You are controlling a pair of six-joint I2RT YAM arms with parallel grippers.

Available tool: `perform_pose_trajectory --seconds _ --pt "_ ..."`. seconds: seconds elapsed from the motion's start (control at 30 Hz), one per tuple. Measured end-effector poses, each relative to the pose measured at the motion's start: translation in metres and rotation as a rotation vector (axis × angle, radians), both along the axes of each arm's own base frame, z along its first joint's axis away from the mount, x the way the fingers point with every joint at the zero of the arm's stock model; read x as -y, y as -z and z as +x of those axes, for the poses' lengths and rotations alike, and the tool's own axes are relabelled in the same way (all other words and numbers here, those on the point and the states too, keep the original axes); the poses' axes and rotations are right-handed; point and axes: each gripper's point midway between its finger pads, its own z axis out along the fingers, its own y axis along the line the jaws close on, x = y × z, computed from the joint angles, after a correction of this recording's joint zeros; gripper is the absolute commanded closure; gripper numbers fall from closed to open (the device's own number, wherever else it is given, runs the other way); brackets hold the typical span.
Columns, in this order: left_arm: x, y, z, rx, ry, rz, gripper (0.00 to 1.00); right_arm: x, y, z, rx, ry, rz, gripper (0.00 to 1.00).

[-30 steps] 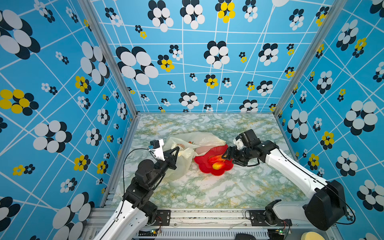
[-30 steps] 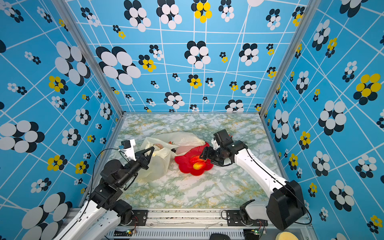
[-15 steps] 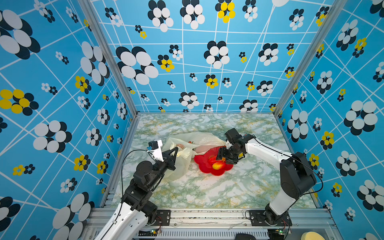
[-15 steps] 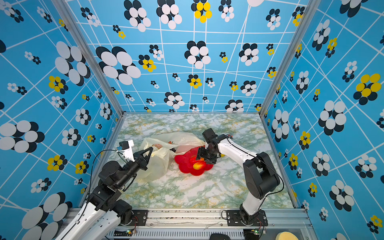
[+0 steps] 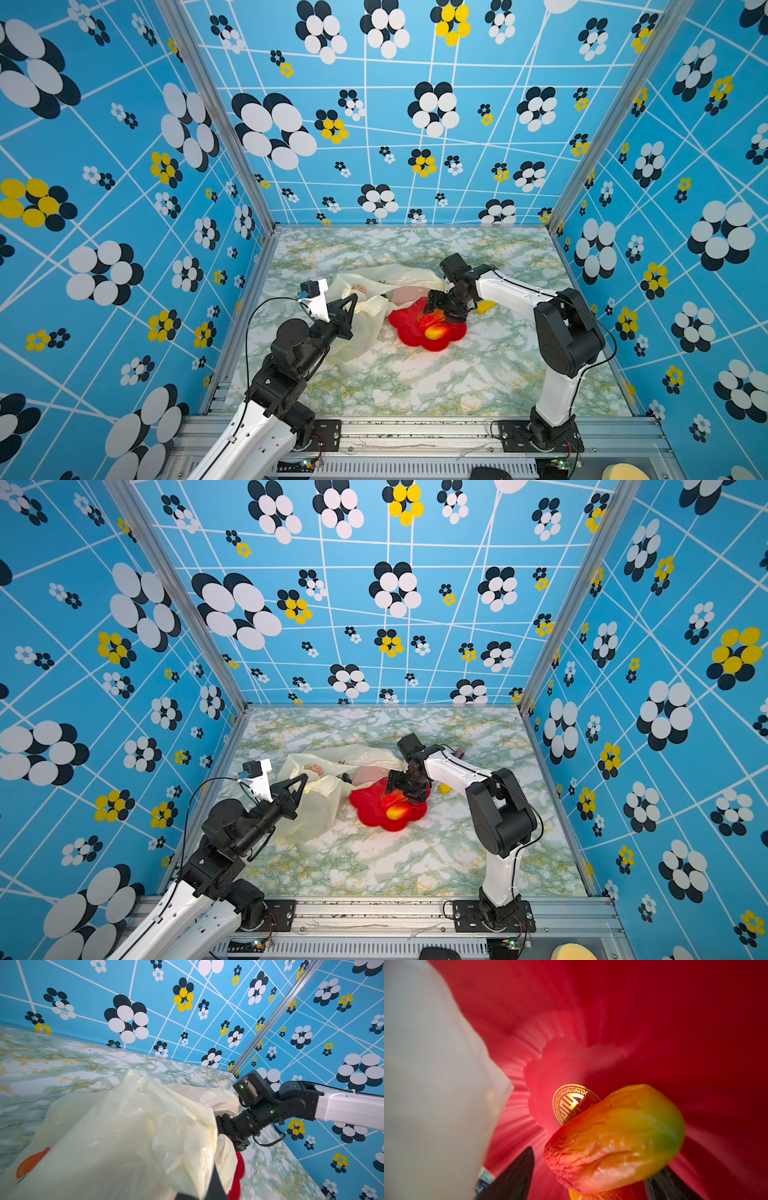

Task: Place the fruits into the plastic bag
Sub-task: 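Lower the right gripper and close it on the red-yellow pepper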

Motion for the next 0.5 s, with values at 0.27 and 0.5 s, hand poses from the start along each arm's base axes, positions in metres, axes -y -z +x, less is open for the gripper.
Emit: perform_pose_trajectory --seconds 0.27,0.5 --pt "0.002 0.007 0.004 -0.026 0.000 0.012 1.00 -0.013 -0.006 0.014 0.049 -0.021 -0.001 0.17" --pt "0.002 0.005 0.004 -0.029 -0.001 0.001 1.00 -0.016 -0.012 0.020 0.105 -0.067 -0.059 0.17"
